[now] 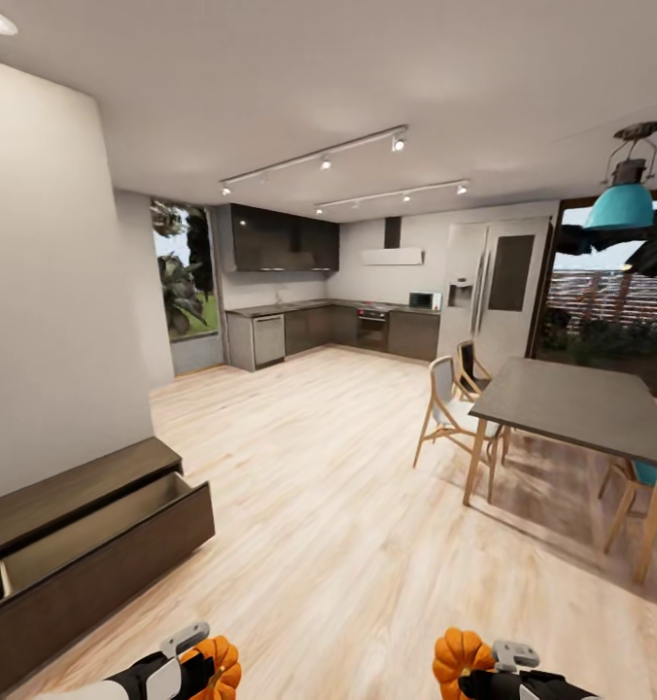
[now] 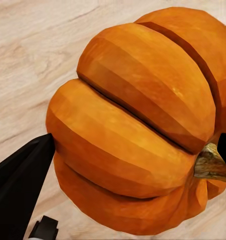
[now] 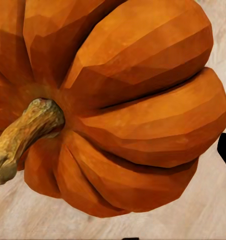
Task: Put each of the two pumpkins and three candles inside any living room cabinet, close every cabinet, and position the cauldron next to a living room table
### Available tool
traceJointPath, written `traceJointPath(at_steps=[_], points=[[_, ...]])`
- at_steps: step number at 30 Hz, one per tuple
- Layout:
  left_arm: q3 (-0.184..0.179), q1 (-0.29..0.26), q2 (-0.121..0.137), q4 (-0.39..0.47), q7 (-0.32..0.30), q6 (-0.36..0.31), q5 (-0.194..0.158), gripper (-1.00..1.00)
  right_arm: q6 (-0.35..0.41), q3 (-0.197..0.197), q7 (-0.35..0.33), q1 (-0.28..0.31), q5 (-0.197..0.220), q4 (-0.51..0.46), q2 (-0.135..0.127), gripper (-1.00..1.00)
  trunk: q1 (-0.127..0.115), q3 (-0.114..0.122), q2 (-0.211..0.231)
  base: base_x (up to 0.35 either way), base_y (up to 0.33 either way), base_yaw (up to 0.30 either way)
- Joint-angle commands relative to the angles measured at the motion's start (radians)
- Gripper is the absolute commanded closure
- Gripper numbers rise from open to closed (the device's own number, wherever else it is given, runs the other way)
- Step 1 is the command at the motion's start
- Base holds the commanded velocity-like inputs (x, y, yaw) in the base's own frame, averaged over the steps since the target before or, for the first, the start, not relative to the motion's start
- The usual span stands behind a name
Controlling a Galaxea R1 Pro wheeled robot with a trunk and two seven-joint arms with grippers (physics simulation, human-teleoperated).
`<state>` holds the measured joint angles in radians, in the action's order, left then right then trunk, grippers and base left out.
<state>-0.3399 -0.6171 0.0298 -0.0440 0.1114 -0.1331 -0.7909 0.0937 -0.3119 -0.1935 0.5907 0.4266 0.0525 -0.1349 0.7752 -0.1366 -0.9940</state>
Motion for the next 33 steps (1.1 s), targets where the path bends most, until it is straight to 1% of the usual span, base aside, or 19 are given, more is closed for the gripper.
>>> traceJointPath(at_steps=[1,4,17,33], points=[[-0.008,-0.001,0.000,-0.001,0.004,-0.003,-0.007,1.00,0.002,-0.006,-0.006,0.001,0.013,0.001,0.000,1.00,0.001,-0.001,-0.001,0.294,-0.219,0.024],[-0.008,-0.001,-0.001,-0.001,0.004,-0.003,-0.007,1.00,0.003,-0.006,-0.006,0.001,0.012,0.001,0.000,1.00,0.001,-0.001,-0.001,0.294,-0.219,0.086],[-0.008,-0.001,-0.001,-0.001,0.004,-0.003,-0.007,1.00,0.002,-0.006,-0.006,0.001,0.013,0.001,0.000,1.00,0.001,-0.001,-0.001,0.294,-0.208,0.282],[-0.008,-0.001,-0.001,-0.001,0.004,-0.003,-0.007,1.00,0.002,-0.006,-0.006,0.001,0.012,0.001,0.000,1.00,0.001,-0.001,-0.001,0.303,-0.115,0.291]])
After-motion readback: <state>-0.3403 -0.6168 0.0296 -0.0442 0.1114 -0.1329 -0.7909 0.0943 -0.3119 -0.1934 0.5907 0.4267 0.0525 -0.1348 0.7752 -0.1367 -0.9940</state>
